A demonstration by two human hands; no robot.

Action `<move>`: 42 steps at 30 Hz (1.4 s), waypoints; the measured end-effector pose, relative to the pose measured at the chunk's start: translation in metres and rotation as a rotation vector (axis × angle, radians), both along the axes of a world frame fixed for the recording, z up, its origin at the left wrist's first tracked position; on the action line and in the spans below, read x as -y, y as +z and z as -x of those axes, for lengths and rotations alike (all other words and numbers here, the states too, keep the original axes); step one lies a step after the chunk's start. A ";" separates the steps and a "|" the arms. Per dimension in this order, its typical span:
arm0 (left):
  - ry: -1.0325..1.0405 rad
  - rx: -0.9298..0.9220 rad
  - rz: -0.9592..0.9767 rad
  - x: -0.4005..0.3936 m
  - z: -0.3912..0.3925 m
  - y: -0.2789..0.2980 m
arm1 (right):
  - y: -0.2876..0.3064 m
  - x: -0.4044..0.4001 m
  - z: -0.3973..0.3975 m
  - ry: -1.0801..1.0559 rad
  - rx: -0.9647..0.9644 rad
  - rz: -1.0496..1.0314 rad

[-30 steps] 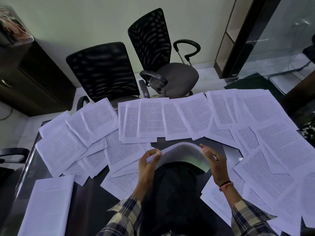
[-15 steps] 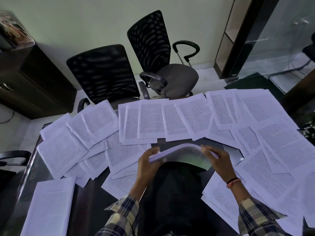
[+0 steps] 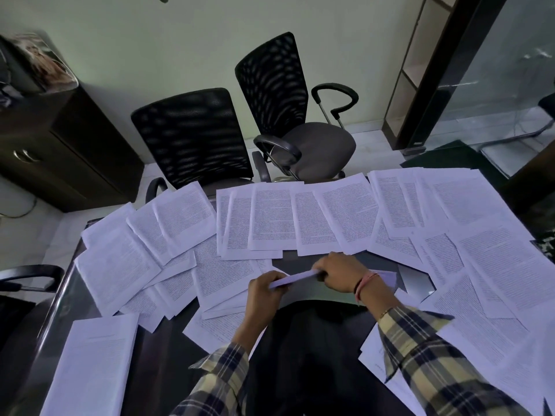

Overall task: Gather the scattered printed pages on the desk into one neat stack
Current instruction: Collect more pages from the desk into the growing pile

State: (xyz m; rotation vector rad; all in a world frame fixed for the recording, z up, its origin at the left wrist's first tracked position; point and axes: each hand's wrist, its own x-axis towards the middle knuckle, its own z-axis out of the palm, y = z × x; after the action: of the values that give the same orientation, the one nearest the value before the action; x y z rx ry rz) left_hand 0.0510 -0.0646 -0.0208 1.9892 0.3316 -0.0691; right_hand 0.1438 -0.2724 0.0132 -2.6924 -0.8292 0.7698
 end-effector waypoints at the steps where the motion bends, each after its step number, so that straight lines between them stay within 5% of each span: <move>1: 0.037 0.002 0.042 -0.002 0.000 0.001 | -0.001 0.001 0.000 -0.010 0.014 -0.024; 6: 0.284 -0.035 0.222 -0.036 0.002 0.001 | -0.001 0.030 0.002 -0.284 -0.022 -0.543; 10: 0.284 0.008 0.608 -0.042 -0.001 0.008 | 0.013 0.034 0.019 -0.586 -0.152 -0.886; 13: 0.172 0.021 0.634 -0.028 -0.009 0.019 | 0.015 0.026 0.031 -0.650 -0.175 -1.027; 21: 0.231 -0.081 0.360 0.000 -0.002 0.012 | -0.020 0.039 0.050 -0.790 -0.258 -0.992; 31: 0.245 0.178 0.380 0.012 -0.008 0.049 | 0.019 0.025 0.041 -0.751 -0.175 -1.154; 38: 0.118 -0.287 0.063 -0.008 -0.013 0.006 | -0.040 0.039 0.042 -0.756 -0.239 -0.744; 42: 0.091 -0.289 0.032 -0.023 -0.005 -0.001 | -0.050 0.038 0.036 -0.716 -0.264 -0.706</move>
State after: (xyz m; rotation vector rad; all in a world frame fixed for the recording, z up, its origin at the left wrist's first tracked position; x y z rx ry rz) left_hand 0.0565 -0.0413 -0.0220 1.9302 0.6029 -0.3038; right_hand 0.1081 -0.3100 -0.0363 -1.9613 -0.0142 0.5021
